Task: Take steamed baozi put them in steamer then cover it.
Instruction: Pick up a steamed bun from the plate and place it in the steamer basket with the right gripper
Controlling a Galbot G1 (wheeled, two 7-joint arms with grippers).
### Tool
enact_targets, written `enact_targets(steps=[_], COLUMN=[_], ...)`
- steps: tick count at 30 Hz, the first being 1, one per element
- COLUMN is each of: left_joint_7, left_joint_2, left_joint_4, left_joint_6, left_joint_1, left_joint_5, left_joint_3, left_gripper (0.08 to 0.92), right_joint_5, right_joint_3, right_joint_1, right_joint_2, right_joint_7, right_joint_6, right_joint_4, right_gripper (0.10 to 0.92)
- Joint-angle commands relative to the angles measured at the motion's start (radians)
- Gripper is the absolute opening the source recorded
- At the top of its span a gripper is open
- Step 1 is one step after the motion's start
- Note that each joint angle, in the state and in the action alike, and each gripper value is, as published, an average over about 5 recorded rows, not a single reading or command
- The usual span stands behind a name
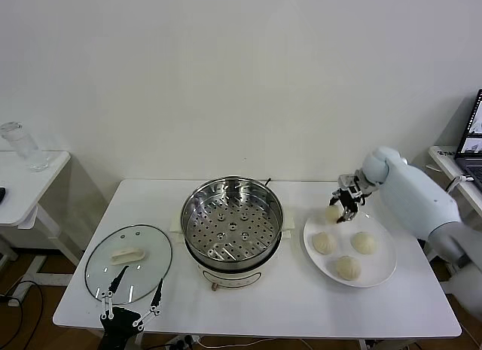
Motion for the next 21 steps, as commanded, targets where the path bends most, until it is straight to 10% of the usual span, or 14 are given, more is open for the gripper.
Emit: enact_targets(steps=[1,21], left_joint_7=[0.001,0.018], left_joint_2=[0.001,-0.002], left_joint_4=[0.000,0.004], left_joint_6=[0.002,-0.001], left_joint_1=[-0.002,-0.030], left_joint_5=[-0.001,-0.033], left_joint_3=[0.004,0.015], left_gripper=[0.823,0.823], right_joint_5=[0.167,0.040], right_joint_3=[-0.235,-0.377], right_joint_1=[0.263,0.376], right_joint_2=[-0.041,0.247], right_joint_7=[0.016,-0.003], right_joint_6=[0.231,0.389], right_joint_4=[0.284,0.395], right_gripper=[0.687,0.681])
